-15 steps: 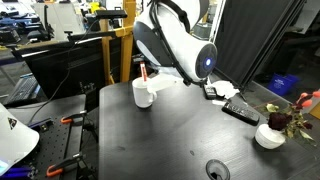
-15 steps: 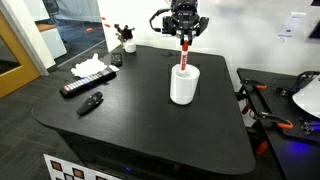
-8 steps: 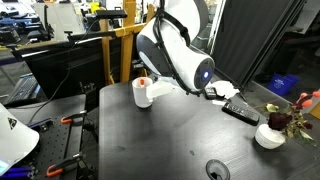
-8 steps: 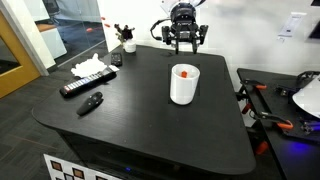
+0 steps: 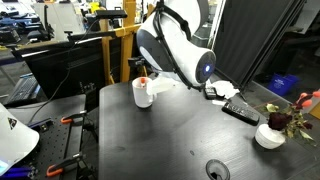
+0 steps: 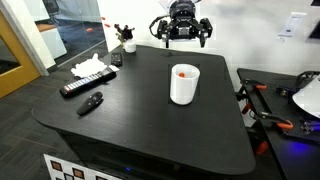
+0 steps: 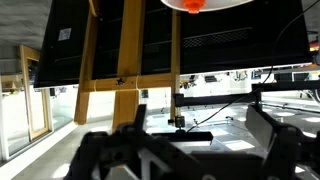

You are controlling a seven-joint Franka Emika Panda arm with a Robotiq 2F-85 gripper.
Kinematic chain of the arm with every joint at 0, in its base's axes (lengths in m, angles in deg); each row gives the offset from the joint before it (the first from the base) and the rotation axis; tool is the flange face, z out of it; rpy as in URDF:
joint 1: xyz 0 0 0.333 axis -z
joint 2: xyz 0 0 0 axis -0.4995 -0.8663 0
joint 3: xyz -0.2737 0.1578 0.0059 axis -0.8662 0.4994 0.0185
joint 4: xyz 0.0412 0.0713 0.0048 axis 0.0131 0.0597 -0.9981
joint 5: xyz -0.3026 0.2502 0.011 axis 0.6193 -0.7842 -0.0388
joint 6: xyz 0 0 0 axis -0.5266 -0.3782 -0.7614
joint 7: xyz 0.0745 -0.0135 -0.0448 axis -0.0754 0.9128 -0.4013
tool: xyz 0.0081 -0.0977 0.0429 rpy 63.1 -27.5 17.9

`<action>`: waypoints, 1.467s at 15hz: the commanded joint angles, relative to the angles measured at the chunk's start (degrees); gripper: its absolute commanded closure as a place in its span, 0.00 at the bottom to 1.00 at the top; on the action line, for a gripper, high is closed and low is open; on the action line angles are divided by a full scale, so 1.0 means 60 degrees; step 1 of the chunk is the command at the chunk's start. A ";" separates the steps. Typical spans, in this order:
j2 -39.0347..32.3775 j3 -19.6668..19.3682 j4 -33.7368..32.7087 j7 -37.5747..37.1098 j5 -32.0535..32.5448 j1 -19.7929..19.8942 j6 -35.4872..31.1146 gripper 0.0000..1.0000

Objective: Put the marker inside the cup

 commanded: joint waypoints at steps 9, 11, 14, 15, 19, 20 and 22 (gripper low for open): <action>0.2897 0.0075 0.0590 -0.2996 0.0434 -0.0454 -0.0989 0.00; 0.2459 0.0084 0.0216 -0.2769 0.0350 -0.0333 -0.0581 0.00; 0.2764 0.0091 0.0327 -0.2949 0.0449 -0.0384 -0.0626 0.00; 0.2769 0.0092 0.0345 -0.2950 0.0450 -0.0388 -0.0640 0.00; 0.2769 0.0092 0.0386 -0.2950 0.0450 -0.0390 -0.0663 0.00; 0.2769 0.0092 0.0388 -0.2950 0.0450 -0.0390 -0.0665 0.00; 0.2769 0.0092 0.0391 -0.2950 0.0451 -0.0391 -0.0667 0.00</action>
